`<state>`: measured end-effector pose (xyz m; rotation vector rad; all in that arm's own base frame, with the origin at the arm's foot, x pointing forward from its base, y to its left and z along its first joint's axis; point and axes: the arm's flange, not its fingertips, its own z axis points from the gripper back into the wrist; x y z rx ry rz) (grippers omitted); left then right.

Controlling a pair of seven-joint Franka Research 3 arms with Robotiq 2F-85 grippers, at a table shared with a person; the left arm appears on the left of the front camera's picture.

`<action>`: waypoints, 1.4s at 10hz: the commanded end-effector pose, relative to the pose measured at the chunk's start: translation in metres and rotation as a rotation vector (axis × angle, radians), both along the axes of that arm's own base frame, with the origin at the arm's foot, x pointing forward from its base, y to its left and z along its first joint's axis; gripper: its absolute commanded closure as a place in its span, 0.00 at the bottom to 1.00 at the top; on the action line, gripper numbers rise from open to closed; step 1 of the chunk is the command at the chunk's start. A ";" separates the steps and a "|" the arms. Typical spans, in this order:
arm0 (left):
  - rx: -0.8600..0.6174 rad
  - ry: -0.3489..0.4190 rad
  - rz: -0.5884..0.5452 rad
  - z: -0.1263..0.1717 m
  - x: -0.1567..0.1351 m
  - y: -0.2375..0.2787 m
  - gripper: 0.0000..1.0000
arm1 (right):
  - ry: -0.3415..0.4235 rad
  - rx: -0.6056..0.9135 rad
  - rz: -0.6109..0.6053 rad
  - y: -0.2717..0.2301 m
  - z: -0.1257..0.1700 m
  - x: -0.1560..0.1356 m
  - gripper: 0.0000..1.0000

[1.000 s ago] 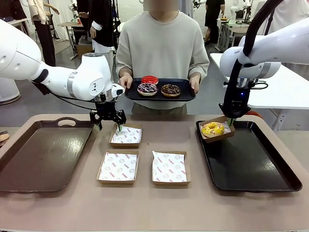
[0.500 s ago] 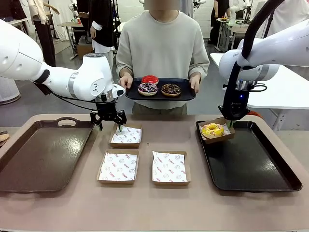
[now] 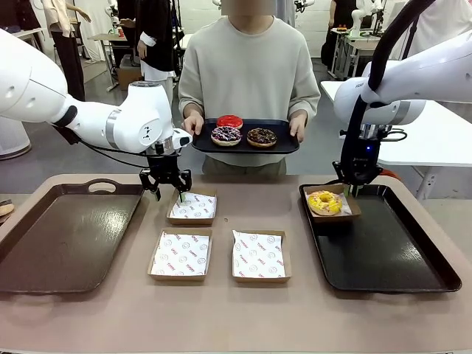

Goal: Individually package the donuts and arrange them on the tray.
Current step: Place the picked Paper togo box on the Handle tray while simultaneously picking up another Paper togo box from the table with the other hand.

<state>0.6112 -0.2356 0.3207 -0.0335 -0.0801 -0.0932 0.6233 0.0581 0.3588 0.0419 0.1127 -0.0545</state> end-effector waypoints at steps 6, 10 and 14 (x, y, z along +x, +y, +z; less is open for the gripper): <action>0.007 -0.005 0.033 0.010 0.002 -0.003 1.00 | 0.000 0.061 -0.001 0.001 0.003 0.008 0.00; 0.003 -0.002 0.039 0.014 0.000 -0.004 1.00 | -0.002 0.115 -0.016 -0.012 0.017 -0.002 0.00; -0.027 0.001 0.025 0.053 -0.014 -0.008 1.00 | 0.106 0.475 0.089 -0.062 0.079 -0.068 0.00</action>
